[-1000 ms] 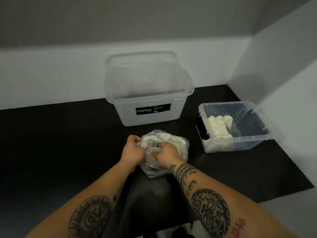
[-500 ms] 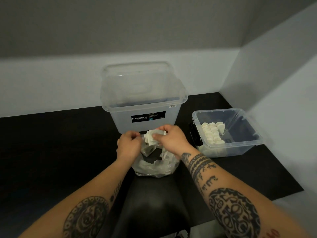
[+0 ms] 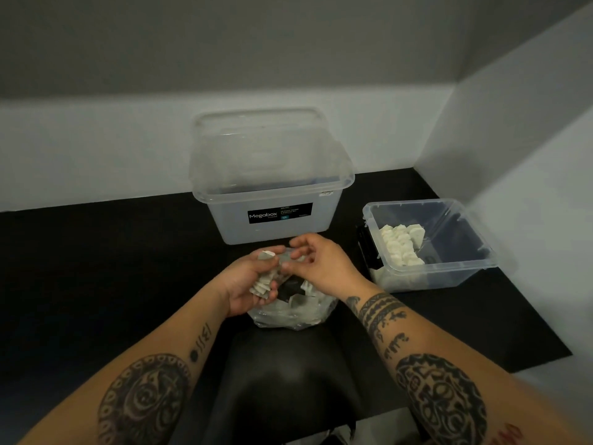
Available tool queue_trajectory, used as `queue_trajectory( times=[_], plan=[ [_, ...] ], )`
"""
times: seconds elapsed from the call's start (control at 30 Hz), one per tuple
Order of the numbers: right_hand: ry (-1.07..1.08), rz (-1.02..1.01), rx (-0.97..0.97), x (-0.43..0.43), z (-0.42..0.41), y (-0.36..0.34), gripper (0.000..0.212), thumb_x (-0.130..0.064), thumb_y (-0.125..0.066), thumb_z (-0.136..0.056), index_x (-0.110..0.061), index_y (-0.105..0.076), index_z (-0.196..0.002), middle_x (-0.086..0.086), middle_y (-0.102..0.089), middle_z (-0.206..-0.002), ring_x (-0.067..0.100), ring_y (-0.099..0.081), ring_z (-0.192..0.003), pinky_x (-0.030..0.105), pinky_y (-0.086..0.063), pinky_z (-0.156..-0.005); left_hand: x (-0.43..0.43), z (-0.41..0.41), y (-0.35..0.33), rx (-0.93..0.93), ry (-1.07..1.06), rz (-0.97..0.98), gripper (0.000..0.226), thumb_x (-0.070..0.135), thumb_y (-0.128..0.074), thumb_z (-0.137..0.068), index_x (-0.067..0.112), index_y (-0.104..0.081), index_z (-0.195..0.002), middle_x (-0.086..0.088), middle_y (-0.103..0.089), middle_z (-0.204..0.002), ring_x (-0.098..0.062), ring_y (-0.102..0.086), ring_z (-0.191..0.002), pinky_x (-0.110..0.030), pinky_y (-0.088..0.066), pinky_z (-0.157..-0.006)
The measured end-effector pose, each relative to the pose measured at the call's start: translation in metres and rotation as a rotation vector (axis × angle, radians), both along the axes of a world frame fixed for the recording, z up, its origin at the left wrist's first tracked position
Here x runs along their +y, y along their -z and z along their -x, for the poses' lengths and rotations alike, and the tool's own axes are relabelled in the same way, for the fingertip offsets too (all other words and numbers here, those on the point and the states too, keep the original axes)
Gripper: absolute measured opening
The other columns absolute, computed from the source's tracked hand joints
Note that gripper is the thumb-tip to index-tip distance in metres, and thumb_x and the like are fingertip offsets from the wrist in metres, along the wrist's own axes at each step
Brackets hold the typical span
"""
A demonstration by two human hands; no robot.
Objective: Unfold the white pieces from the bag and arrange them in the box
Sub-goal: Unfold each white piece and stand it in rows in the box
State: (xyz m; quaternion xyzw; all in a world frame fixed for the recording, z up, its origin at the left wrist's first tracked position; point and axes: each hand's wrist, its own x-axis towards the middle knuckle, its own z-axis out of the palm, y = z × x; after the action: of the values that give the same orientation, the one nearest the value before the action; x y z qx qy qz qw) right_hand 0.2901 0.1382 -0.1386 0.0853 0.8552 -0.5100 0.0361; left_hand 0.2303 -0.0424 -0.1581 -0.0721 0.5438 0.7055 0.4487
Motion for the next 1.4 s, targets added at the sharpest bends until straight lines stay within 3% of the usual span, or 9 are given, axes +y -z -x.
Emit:
queue_trajectory(
  times=[0.13, 0.3, 0.43, 0.53, 0.77, 0.93, 1.03, 1.17, 1.4],
  plan=[
    [-0.232, -0.313, -0.137, 0.006, -0.008, 0.017, 0.015, -0.027, -0.071, -0.091, -0.024, -0.073, -0.106, -0.008, -0.071, -0.100, 0.006, -0.066, -0.093, 0.028, -0.055, -0.088, -0.003, 0.001, 0.006, 0.050, -0.194, 0.071, 0.034, 0.006, -0.062, -0.096, 0.025, -0.066, -0.123, -0.006, -0.074, -0.091, -0.020, -0.069, -0.074, -0.040, -0.058, -0.072],
    [-0.425, -0.711, -0.246, 0.000, -0.005, 0.042, 0.037, -0.031, -0.058, -0.098, -0.035, -0.061, -0.134, 0.002, -0.062, -0.131, 0.023, -0.058, -0.120, 0.035, -0.048, -0.100, 0.003, -0.008, 0.012, 0.118, -0.183, 0.178, 0.024, -0.005, -0.057, -0.094, 0.018, -0.062, -0.102, -0.012, -0.069, -0.095, -0.023, -0.069, -0.079, -0.042, -0.057, -0.075],
    [-0.489, -0.938, -0.184, -0.008, -0.006, 0.052, 0.048, -0.027, -0.065, -0.092, -0.029, -0.054, -0.139, 0.005, -0.059, -0.130, 0.026, -0.053, -0.122, 0.041, -0.049, -0.099, 0.008, -0.010, 0.021, 0.184, -0.123, 0.363, 0.030, -0.012, -0.044, -0.089, 0.011, -0.061, -0.098, -0.017, -0.064, -0.097, -0.025, -0.062, -0.076, -0.032, -0.050, -0.057],
    [-0.516, -1.025, -0.142, -0.013, -0.008, 0.055, 0.046, -0.029, -0.063, -0.094, -0.025, -0.054, -0.139, 0.005, -0.059, -0.129, 0.026, -0.050, -0.123, 0.041, -0.047, -0.098, 0.010, -0.012, 0.024, 0.242, -0.048, 0.479, 0.032, -0.009, -0.041, -0.090, 0.013, -0.061, -0.101, -0.017, -0.064, -0.094, -0.024, -0.063, -0.078, -0.031, -0.049, -0.059],
    [-0.492, -0.966, -0.259, -0.005, -0.006, 0.050, 0.030, -0.031, -0.055, -0.098, -0.019, -0.065, -0.124, 0.009, -0.062, -0.118, 0.026, -0.057, -0.114, 0.038, -0.048, -0.094, 0.012, -0.013, 0.021, 0.267, -0.045, 0.531, 0.033, -0.004, -0.041, -0.092, 0.017, -0.063, -0.106, -0.015, -0.065, -0.100, -0.023, -0.062, -0.083, -0.037, -0.051, -0.070],
    [-0.033, -0.428, -0.302, -0.001, 0.007, 0.042, 0.028, -0.036, -0.070, -0.089, -0.022, -0.068, -0.113, 0.001, -0.068, -0.105, 0.019, -0.067, -0.097, 0.041, -0.058, -0.088, 0.011, -0.012, 0.017, 0.245, -0.076, 0.504, 0.033, -0.003, -0.042, -0.092, 0.014, -0.064, -0.109, -0.014, -0.066, -0.087, -0.023, -0.059, -0.077, -0.033, -0.046, -0.060],
    [0.089, -0.137, -0.323, -0.007, 0.012, 0.045, 0.037, -0.037, -0.079, -0.082, -0.017, -0.070, -0.113, 0.001, -0.072, -0.102, 0.019, -0.070, -0.094, 0.042, -0.060, -0.088, 0.009, -0.013, 0.015, 0.214, -0.141, 0.448, 0.036, -0.009, -0.044, -0.089, 0.010, -0.066, -0.110, -0.015, -0.068, -0.103, -0.020, -0.060, -0.071, -0.027, -0.044, -0.050],
    [-0.005, -0.282, -0.330, -0.022, 0.006, 0.054, 0.033, -0.034, -0.073, -0.087, -0.021, -0.070, -0.118, 0.000, -0.071, -0.112, 0.021, -0.066, -0.107, 0.031, -0.052, -0.089, 0.006, -0.013, 0.016, 0.174, -0.221, 0.401, 0.039, -0.013, -0.044, -0.084, 0.009, -0.065, -0.109, -0.014, -0.068, -0.114, -0.017, -0.059, -0.064, -0.027, -0.042, -0.047],
    [-0.188, -0.599, -0.352, -0.056, 0.002, 0.074, 0.045, -0.029, -0.061, -0.098, -0.020, -0.054, -0.142, 0.008, -0.056, -0.140, 0.027, -0.055, -0.128, 0.039, -0.043, -0.110, 0.003, -0.014, 0.020, 0.172, -0.236, 0.408, 0.042, -0.013, -0.044, -0.082, 0.010, -0.067, -0.109, -0.012, -0.068, -0.115, -0.016, -0.058, -0.062, -0.027, -0.042, -0.048]
  ],
)
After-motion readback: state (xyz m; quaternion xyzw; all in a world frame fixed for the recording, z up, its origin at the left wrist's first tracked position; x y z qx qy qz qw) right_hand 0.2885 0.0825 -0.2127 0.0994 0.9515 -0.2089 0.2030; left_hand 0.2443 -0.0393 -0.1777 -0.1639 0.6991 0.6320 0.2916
